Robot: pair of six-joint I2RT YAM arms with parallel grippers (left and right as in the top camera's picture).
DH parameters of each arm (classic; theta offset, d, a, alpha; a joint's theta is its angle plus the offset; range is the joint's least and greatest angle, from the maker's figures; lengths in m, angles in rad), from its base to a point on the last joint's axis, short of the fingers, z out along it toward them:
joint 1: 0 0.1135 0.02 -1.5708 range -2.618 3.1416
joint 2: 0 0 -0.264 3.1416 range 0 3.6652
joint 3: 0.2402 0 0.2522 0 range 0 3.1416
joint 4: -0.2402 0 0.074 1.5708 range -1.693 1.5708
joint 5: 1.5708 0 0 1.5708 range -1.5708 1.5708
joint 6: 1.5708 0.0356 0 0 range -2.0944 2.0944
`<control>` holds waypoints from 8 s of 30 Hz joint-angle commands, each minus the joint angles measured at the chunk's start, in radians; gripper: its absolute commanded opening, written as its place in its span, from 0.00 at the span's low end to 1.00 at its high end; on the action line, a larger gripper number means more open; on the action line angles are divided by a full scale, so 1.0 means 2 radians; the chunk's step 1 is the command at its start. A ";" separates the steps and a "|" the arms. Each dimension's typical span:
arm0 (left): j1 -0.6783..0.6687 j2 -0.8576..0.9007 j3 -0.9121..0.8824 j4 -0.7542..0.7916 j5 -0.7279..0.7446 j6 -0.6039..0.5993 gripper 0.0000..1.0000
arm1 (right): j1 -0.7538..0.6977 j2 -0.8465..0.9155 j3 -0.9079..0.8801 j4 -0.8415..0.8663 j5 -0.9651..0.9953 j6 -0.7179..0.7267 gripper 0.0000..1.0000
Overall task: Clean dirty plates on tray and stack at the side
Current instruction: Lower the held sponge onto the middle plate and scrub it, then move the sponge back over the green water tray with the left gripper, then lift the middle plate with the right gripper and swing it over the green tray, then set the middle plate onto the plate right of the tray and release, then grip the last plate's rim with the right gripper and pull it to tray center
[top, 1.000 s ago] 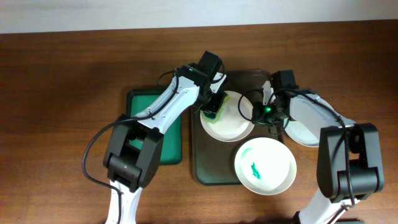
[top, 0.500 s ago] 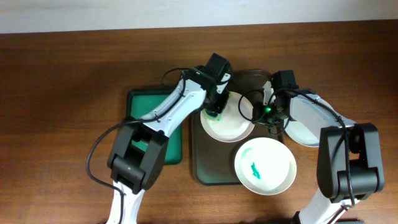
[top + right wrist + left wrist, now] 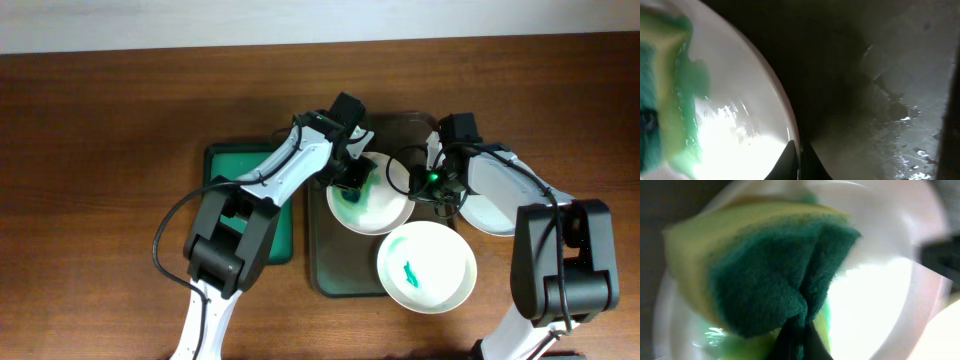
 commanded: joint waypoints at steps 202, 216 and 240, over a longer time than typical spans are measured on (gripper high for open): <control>0.292 -0.339 -0.051 -0.261 -0.208 -0.088 0.00 | -0.260 -0.094 0.129 -0.306 0.165 0.033 0.87; 0.292 -0.339 -0.056 -0.259 -0.208 -0.088 0.00 | -0.081 -0.135 0.023 -0.449 0.146 0.068 0.57; 0.284 -0.339 -0.058 -0.251 -0.208 -0.084 0.00 | -0.070 -0.138 -0.093 -0.215 0.065 0.096 0.04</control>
